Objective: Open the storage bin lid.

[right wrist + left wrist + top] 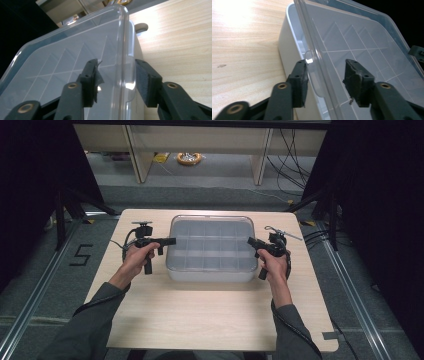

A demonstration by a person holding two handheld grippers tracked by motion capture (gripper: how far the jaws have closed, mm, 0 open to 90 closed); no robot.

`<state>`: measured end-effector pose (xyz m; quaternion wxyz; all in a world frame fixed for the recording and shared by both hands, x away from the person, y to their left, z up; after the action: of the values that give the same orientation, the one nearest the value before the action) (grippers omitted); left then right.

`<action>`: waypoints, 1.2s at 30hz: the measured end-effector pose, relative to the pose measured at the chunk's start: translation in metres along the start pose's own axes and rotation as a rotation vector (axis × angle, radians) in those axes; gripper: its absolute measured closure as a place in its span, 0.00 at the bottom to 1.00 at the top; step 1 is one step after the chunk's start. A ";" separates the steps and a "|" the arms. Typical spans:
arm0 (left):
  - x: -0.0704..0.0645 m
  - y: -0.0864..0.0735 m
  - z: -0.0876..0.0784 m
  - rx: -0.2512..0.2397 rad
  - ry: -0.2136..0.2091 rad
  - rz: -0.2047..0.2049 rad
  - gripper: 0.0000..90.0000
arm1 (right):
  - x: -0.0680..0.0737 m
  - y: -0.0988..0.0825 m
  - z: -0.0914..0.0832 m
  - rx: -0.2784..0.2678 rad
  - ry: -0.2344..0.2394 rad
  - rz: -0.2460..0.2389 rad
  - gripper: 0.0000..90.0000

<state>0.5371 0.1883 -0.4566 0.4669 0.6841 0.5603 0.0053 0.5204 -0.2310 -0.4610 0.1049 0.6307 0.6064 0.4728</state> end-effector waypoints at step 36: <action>-0.026 -0.001 -0.046 -0.098 -0.060 0.028 0.71 | 0.024 0.006 -0.046 -0.113 0.073 0.025 0.72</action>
<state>0.5026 0.1969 -0.4176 0.5164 0.6681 0.5354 0.0189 0.4871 -0.2318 -0.4212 0.1121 0.6135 0.5744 0.5302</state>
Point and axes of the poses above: each handheld gripper's, and its own axes: z roughly forward along the jaws, y roughly out of its top, x roughly to its left, the point moved 1 cm from there along z, roughly forward along the jaws, and after that the axes turned 6 degrees about x, right-handed, at the moved point
